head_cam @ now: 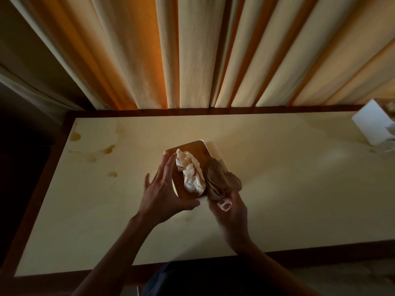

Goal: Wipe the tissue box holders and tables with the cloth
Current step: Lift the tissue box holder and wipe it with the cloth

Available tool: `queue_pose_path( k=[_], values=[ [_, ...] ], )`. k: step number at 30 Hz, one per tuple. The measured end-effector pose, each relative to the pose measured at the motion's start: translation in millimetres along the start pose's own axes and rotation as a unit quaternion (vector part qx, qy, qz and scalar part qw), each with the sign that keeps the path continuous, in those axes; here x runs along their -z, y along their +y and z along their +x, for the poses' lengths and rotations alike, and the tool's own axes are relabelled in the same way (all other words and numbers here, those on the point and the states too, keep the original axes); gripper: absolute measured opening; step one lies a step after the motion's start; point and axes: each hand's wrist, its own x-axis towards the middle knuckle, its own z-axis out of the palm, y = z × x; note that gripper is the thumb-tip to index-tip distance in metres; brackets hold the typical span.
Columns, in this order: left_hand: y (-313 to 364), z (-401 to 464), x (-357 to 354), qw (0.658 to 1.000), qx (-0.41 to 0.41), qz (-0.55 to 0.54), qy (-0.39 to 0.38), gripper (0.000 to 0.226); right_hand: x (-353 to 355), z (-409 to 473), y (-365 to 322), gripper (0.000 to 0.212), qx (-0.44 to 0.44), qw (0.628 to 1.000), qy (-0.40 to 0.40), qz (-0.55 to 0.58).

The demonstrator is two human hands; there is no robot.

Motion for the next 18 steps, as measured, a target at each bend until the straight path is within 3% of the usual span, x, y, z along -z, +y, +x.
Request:
queue_pose_path(
  k=[5,9,10,12,14,16,18],
  values=[
    [-0.4,0.3,-2.8,1.0,0.002,0.009,-0.006,0.139,12.9,-3.4,-8.8,0.016,0.027,0.999,0.01,0.038],
    [1.0,0.1,-0.7,1.0,0.0,0.009,-0.005,0.137,36.0,5.0,-28.5,0.009,-0.04,0.978,0.009,0.203],
    [0.6,-0.1,-0.8,1.0,0.0,0.004,-0.006,0.137,43.6,10.3,-27.6,0.014,-0.079,0.961,0.003,0.264],
    [0.3,-0.3,-1.9,1.0,-0.002,-0.005,-0.006,0.136,55.9,20.5,-29.7,0.028,-0.193,0.868,-0.017,0.456],
    [-0.3,-0.1,-3.3,1.0,-0.004,-0.01,-0.005,0.136,65.1,28.3,-24.4,0.039,-0.263,0.786,-0.012,0.559],
    [-1.0,1.2,-3.3,1.0,-0.006,-0.012,-0.013,0.137,69.0,34.8,-22.0,0.036,-0.286,0.754,-0.006,0.591],
    [-0.3,3.3,-0.3,1.0,-0.004,-0.019,-0.014,0.137,68.5,38.9,-21.4,0.026,-0.28,0.749,-0.033,0.6]
  ],
)
